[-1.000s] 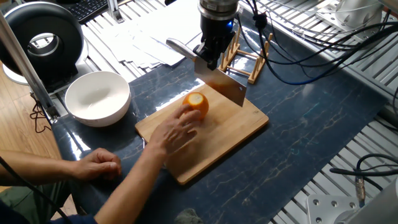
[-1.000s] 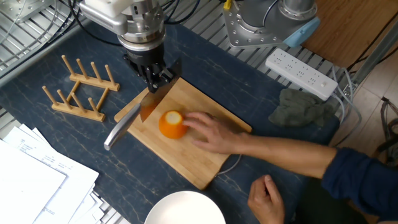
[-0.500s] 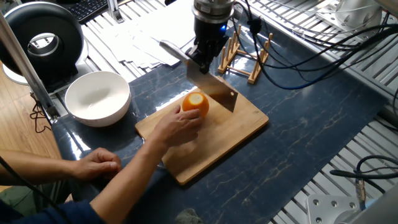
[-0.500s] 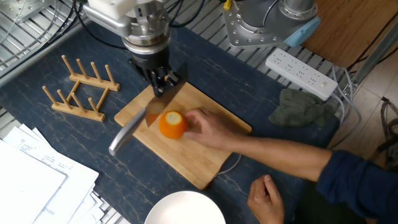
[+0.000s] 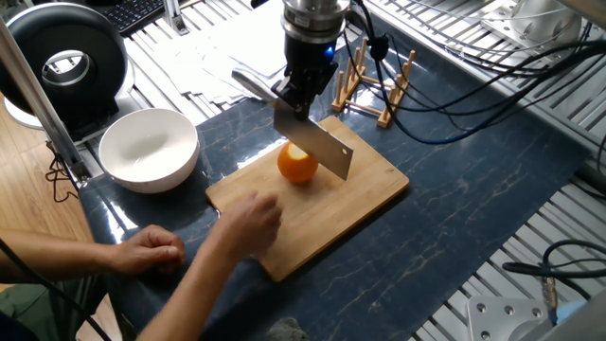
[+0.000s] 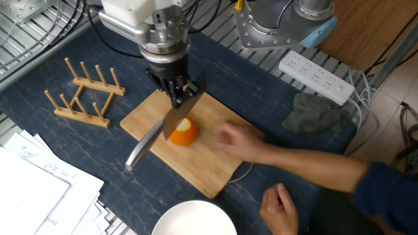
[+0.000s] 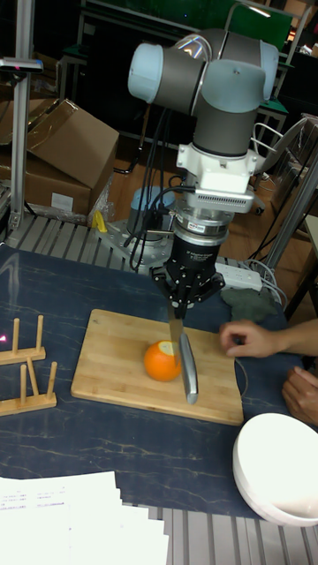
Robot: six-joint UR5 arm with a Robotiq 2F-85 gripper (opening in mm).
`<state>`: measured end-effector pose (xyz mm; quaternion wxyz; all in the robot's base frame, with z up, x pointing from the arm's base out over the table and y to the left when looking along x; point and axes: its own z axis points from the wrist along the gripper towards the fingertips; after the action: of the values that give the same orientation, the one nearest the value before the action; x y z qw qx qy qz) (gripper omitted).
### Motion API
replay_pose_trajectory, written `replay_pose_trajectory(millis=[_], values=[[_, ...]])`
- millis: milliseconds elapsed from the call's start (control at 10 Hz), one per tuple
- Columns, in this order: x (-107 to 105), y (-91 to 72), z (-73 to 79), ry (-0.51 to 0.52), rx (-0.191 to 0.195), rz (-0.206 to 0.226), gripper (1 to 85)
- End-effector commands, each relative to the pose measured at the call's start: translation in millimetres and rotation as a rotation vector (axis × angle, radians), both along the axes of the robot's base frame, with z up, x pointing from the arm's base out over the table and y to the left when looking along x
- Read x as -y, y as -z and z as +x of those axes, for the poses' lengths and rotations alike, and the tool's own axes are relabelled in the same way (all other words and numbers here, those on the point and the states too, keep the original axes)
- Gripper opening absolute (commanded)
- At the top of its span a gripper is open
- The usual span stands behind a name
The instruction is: Chop the orange
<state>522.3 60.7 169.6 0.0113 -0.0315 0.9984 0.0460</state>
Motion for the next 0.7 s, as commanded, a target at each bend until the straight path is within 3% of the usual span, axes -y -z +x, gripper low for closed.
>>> replay_pose_trajectory(millis=[0, 600], values=[[-4.5, 1.8, -8.0, 0.010, -0.023, -0.003, 1.3], [0.0, 6.7, -0.7, 0.012, -0.002, -0.015, 1.3]])
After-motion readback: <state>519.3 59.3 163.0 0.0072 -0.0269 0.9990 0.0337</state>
